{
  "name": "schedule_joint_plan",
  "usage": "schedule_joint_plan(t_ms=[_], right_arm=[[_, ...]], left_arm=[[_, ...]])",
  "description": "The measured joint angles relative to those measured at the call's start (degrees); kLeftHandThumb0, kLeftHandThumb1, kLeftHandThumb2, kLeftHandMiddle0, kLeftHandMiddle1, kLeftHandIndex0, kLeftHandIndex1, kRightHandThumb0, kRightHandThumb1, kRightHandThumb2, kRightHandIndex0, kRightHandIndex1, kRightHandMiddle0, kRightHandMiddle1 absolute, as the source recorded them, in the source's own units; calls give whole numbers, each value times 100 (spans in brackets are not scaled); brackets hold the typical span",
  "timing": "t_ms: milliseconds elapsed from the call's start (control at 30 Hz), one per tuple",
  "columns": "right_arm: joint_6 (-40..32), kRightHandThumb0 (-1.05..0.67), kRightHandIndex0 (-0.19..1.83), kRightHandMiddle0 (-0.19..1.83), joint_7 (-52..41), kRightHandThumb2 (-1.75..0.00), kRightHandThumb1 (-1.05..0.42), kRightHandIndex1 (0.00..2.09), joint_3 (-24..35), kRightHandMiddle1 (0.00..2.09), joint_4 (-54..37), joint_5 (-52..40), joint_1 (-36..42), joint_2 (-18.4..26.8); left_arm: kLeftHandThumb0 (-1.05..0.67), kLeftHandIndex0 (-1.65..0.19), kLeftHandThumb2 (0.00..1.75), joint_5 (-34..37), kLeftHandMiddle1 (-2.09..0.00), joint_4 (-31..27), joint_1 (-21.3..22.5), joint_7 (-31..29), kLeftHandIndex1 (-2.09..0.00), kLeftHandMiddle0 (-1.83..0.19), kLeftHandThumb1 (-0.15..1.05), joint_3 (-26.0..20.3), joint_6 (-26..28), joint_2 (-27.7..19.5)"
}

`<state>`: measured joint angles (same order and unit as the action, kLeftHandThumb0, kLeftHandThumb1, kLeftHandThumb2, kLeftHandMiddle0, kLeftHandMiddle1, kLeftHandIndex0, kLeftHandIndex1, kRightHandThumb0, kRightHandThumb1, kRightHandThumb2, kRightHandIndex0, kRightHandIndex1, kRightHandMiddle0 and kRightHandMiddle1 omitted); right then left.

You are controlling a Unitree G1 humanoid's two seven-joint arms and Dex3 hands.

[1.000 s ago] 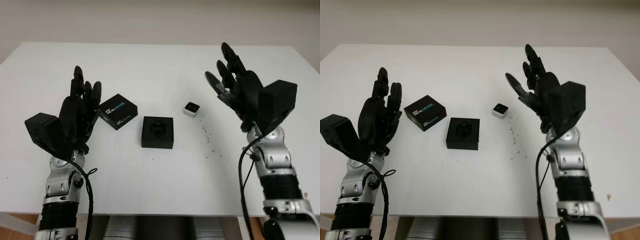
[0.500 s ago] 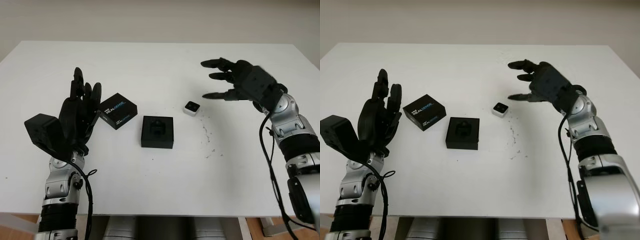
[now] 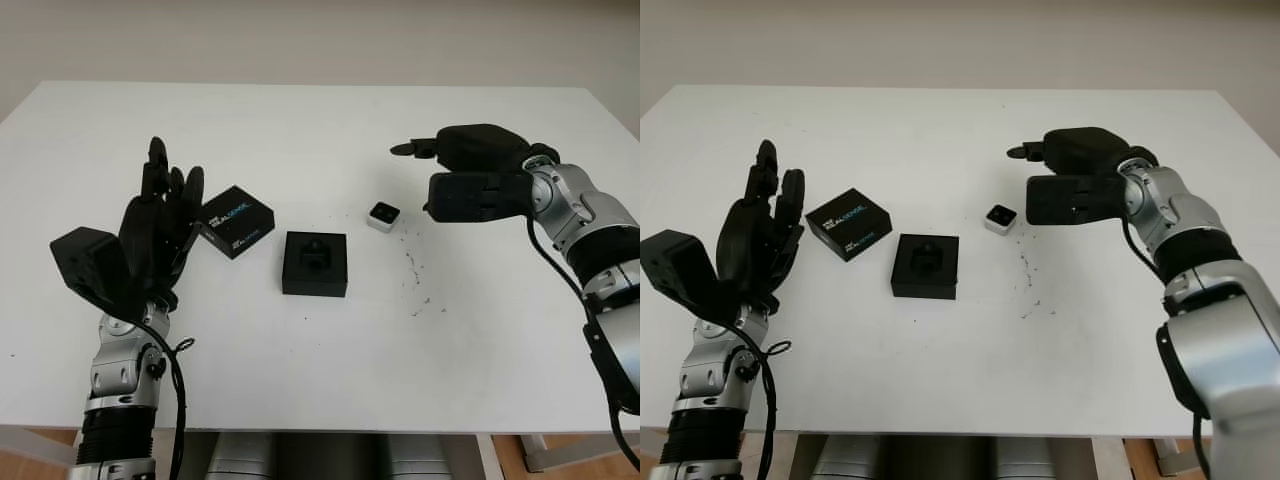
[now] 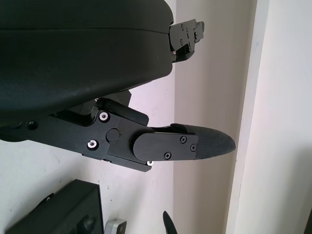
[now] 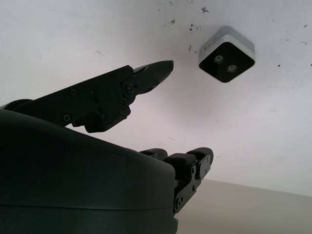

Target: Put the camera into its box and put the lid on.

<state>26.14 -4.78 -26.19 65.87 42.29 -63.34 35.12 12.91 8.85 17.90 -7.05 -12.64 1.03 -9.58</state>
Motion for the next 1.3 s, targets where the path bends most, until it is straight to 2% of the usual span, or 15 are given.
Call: schedule_joint_plan(t_ms=[200, 500, 700, 1300], right_arm=[[377, -17, 43, 45, 688, -5, -86, 12, -390, 8, 191, 419, -55, 0], [486, -27, 49, 50, 1113, -5, -84, 12, -766, 8, 457, 697, -210, -84], [508, -30, 49, 51, 1185, -5, -84, 11, -900, 8, 555, 764, -221, -190], [665, -24, 54, 54, 1250, -5, -84, 10, -901, 7, 635, 633, -222, -406]], left_arm=[[-69, 19, 37, -5, -5, 0, 0, 52, -4, 19, 105, 8, 30, 15], [-69, 19, 36, -28, -5, -12, -44, 111, -4, 18, 105, 7, 30, 15], [-69, 19, 38, -79, -5, -129, -121, 168, -4, 19, 105, 8, 61, 16], [-69, 18, 36, -47, -5, -424, -295, 254, -5, 18, 105, 13, 297, 128]])
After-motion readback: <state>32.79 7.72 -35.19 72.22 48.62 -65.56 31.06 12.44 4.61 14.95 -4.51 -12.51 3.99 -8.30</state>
